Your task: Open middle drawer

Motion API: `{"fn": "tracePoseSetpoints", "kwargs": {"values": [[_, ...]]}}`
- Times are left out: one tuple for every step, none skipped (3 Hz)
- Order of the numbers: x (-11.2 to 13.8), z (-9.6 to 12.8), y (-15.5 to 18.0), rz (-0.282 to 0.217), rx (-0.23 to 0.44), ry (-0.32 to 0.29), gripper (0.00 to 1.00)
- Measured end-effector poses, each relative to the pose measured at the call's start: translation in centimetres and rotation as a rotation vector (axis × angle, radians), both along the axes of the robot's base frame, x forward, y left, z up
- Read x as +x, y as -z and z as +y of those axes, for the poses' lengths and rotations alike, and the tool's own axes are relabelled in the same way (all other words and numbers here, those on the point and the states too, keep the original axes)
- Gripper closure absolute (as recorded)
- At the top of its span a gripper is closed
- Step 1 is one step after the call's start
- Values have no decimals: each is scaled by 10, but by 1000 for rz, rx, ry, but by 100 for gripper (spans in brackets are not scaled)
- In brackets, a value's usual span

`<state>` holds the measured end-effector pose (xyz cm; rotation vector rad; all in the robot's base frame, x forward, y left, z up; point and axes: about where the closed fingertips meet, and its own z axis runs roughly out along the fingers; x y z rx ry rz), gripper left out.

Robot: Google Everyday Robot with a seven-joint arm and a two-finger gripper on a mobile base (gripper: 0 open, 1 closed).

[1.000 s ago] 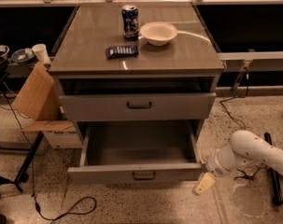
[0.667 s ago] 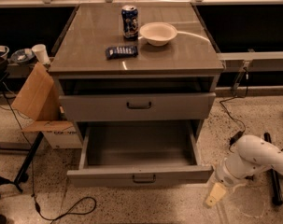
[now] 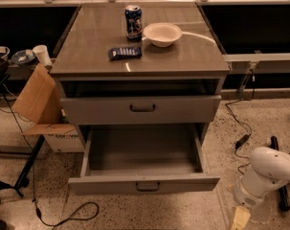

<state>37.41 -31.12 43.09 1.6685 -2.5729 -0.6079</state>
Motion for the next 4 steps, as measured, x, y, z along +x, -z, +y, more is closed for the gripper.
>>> {"fn": "tracePoseSetpoints", "kwargs": {"values": [[-9, -17, -3, 8, -15, 50, 0], [7, -18, -11, -39, -15, 142, 0], [35, 5, -17, -108, 23, 168, 0], [58, 39, -26, -177, 79, 142, 0]]}}
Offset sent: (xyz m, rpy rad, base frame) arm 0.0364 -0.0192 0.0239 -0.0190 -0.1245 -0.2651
